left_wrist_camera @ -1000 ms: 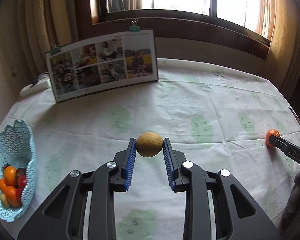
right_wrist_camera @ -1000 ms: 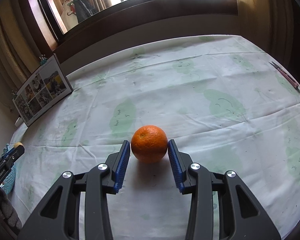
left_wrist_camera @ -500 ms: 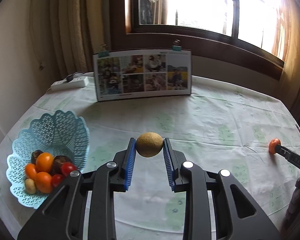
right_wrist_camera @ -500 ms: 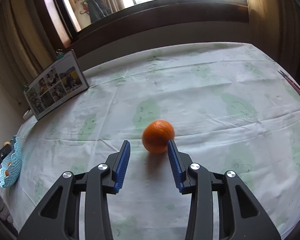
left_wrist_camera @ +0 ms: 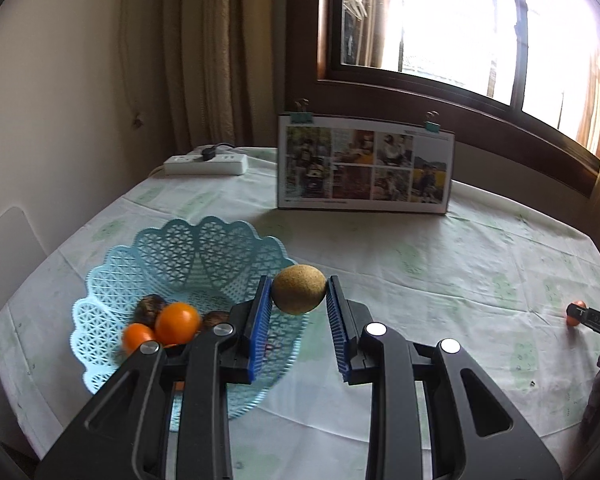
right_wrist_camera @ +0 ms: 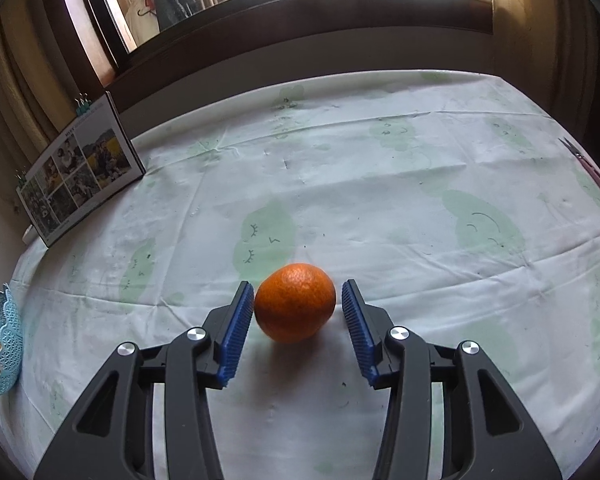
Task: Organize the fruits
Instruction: 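Carry the kiwi into the basket and open left gripper while right gripper carries the orange, then lower the orange into the basket and open the right gripper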
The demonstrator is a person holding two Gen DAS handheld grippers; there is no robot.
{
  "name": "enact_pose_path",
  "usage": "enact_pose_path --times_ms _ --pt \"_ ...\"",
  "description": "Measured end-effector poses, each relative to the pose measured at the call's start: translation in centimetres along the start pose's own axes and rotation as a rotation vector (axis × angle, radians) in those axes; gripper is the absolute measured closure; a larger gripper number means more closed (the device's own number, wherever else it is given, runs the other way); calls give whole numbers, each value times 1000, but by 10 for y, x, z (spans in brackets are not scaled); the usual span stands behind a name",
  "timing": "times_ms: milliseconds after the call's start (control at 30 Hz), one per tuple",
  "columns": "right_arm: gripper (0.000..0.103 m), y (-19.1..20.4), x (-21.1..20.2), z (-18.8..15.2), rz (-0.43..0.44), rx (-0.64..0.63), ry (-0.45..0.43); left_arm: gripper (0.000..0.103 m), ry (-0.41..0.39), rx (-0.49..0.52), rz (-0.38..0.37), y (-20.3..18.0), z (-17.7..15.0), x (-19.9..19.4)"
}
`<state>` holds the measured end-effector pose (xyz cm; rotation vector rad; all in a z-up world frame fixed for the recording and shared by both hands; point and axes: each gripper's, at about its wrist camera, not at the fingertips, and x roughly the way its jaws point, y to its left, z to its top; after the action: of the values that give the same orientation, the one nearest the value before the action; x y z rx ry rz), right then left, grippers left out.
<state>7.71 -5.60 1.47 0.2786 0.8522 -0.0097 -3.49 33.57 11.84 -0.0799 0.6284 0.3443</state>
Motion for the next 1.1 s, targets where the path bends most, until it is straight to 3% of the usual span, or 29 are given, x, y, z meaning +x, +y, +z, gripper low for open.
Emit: enact_pose_path --times_ms 167,533,700,867,1100 --pt "64 3 3 1 -9 -22 -5 75 0 -40 41 28 5 4" --pt "65 21 -11 -4 19 -43 -13 72 30 -131 73 79 11 19" --pt "65 47 -22 -7 75 -74 -21 53 17 -170 108 99 10 15" --pt "65 89 -33 -13 153 -127 -24 20 -9 -201 145 117 6 5" --pt "65 164 -48 -26 285 -229 -24 11 -42 -187 201 135 -2 -10"
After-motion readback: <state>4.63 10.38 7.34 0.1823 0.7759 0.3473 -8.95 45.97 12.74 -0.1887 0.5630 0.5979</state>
